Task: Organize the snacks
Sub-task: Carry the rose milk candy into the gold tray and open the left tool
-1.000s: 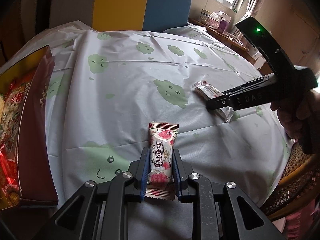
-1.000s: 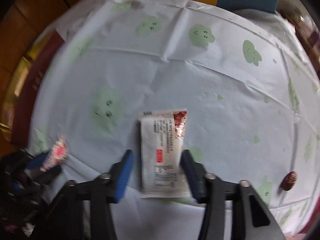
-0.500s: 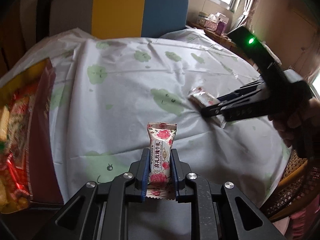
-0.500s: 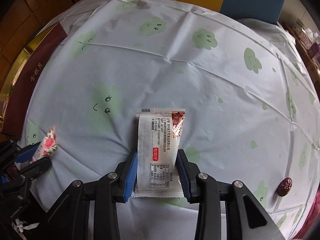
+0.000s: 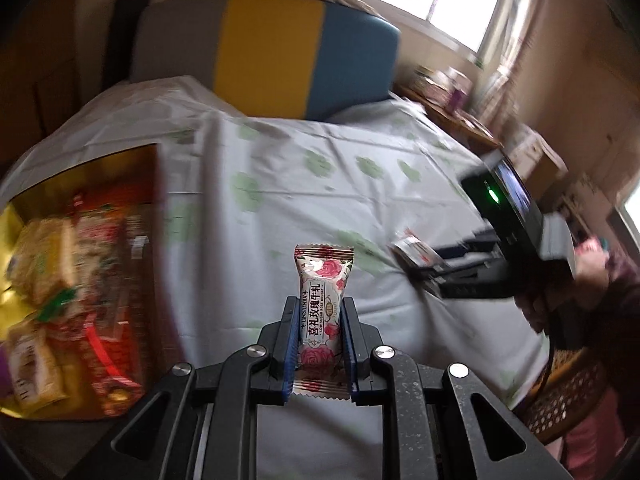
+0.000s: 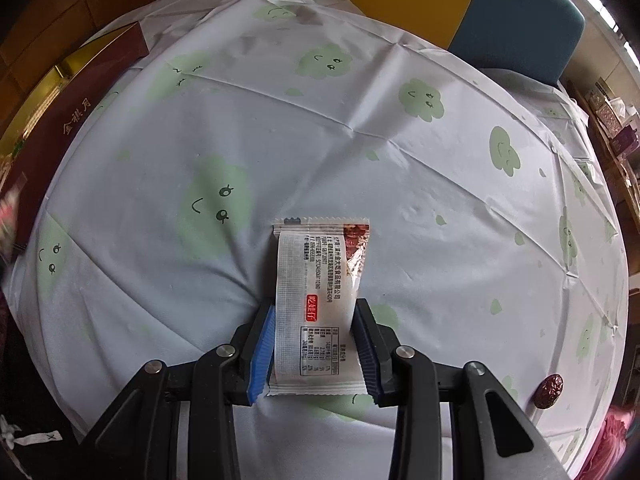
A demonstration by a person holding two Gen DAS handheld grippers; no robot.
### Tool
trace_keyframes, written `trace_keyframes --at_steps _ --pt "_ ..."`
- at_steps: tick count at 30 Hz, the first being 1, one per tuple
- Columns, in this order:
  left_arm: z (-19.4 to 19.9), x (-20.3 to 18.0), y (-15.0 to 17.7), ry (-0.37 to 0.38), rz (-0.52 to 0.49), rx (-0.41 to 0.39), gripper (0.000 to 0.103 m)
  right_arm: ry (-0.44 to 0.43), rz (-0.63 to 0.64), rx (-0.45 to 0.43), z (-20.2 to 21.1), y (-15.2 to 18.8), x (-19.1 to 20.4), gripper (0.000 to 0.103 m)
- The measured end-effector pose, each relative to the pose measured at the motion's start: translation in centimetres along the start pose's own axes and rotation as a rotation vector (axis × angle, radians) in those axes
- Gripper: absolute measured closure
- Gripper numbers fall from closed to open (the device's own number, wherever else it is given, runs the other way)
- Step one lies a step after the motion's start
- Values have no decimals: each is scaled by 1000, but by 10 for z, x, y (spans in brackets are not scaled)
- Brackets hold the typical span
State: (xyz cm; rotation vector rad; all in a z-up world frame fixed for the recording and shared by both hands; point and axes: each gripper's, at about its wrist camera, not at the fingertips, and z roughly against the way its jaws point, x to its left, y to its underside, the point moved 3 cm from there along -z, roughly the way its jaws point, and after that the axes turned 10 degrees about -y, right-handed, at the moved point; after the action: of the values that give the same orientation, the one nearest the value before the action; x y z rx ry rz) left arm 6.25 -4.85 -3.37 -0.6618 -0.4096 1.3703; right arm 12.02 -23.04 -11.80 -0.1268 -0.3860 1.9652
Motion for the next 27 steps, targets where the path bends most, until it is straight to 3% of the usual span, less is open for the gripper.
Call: trace_keyframes --at_steps 6,11,17,20,27 --pt "24 67 -9 -108 140 -44 84 19 20 -4 -3 2 8 65" --pt "35 143 -9 -231 341 -53 84 23 29 -7 -4 3 12 65" --pt "38 211 6 -225 609 -20 83 29 40 -9 -2 4 15 65" --pt "36 213 16 -230 627 -9 83 26 39 -9 -2 4 15 65" --pt "14 194 27 -233 559 48 82 24 37 -8 -1 4 15 65"
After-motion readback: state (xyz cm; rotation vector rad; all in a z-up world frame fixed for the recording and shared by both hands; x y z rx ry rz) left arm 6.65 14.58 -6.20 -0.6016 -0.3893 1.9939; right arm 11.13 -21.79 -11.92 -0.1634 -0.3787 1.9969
